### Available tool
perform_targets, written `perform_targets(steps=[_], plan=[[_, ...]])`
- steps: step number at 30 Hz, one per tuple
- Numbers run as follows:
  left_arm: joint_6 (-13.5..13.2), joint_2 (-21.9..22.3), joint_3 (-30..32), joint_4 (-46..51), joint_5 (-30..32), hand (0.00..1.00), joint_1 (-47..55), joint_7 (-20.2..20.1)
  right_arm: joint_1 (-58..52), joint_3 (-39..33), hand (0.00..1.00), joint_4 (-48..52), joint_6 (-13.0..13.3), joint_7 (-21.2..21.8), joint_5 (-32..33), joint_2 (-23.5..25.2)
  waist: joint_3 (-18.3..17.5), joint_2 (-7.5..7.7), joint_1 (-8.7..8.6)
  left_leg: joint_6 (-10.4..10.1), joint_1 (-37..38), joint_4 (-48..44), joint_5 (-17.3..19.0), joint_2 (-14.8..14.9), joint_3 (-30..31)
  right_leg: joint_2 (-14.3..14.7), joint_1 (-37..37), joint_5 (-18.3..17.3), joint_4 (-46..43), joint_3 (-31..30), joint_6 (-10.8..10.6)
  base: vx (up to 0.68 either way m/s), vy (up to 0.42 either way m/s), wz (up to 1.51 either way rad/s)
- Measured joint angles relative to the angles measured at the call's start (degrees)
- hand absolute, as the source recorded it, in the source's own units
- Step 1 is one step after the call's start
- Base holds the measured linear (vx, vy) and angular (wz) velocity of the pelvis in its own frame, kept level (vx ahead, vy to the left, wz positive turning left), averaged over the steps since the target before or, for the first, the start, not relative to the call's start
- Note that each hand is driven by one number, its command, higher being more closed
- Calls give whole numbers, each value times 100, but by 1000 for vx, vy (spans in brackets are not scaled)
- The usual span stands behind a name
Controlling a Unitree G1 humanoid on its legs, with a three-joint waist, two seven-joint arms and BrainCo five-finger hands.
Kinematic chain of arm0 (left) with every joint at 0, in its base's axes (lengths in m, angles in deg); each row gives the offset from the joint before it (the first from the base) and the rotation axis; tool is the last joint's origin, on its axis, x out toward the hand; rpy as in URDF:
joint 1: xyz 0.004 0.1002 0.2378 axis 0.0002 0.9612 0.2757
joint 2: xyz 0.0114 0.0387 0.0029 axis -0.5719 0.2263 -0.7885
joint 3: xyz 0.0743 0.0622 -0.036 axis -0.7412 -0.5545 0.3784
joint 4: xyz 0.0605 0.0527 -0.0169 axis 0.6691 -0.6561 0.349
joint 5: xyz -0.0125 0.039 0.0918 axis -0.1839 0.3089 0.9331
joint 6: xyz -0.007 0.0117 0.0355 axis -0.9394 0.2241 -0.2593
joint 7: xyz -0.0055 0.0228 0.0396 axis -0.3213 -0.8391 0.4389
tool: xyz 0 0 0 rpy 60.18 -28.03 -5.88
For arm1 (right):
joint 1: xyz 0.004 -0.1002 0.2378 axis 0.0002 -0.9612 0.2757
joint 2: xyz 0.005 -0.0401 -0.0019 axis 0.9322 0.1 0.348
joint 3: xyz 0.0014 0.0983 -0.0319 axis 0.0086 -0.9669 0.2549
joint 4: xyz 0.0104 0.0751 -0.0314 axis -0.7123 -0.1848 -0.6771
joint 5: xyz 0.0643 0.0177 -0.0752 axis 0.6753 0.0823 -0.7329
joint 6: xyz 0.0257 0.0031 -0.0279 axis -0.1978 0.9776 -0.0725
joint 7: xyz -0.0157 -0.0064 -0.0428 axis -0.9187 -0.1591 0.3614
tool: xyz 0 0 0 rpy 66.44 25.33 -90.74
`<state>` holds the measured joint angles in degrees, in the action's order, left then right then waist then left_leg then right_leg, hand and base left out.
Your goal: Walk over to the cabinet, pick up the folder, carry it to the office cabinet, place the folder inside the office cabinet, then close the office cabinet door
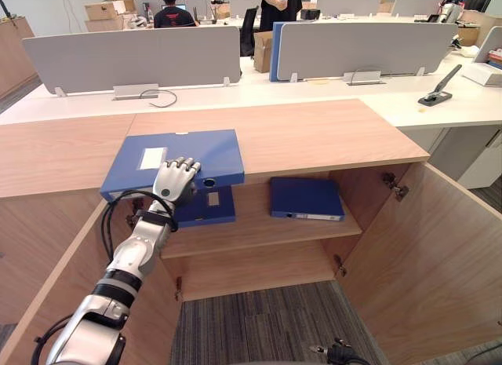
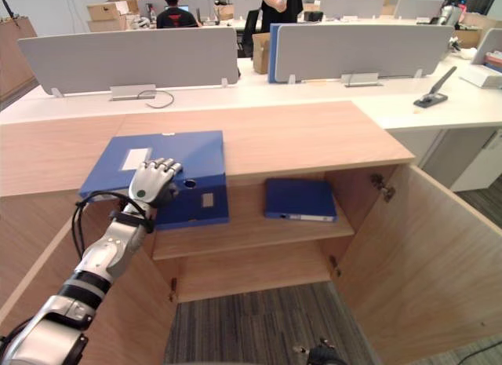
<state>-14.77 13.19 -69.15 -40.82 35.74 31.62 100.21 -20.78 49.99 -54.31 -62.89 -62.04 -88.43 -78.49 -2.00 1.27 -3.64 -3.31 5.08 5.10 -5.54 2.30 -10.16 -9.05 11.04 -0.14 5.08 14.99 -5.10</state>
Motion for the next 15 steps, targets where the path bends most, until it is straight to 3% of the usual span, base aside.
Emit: perform_targets(steps=[2, 4, 8, 10, 15], plan=[[92, 260, 209, 383, -5, 100, 151, -78, -1, 1, 0, 0, -6, 2, 0, 1, 0, 0, 4, 1, 0, 0, -1, -5, 2, -4, 1, 0, -1, 0, 0, 0, 0, 0], [133, 798, 464, 1525, -133, 100, 699, -207, -23, -1, 0, -4, -24, 1, 1, 0, 3, -4, 21, 0, -1, 1, 1, -13, 6, -13, 2, -1, -3, 1, 1, 0, 0, 0], [-42, 1721, 451, 3220, -784, 100, 1506, -163, -136, -3, 0, -143, -115, -1, 0, 4, -16, -40, 71, 1, 3, 0, 3, -2, 1, -12, -3, 0, -59, -40, -1, 0, 0, 0], [-152, 1987, 456, 3730, -1204, 100, 1606, -21, -192, -173, 0, -217, -113, -1, 7, -22, -62, -110, 129, -1, 30, 10, 5, 10, -40, -7, -26, -1, -111, -127, -1, -28, 11, -9], [-200, 2141, 630, 4321, -1730, 100, 1759, 156, -231, -302, 0, -237, -106, -3, 4, -46, -133, -201, 147, -37, 102, 31, 43, 22, -108, -30, -98, -63, -305, -239, -37, -73, 26, -11]])
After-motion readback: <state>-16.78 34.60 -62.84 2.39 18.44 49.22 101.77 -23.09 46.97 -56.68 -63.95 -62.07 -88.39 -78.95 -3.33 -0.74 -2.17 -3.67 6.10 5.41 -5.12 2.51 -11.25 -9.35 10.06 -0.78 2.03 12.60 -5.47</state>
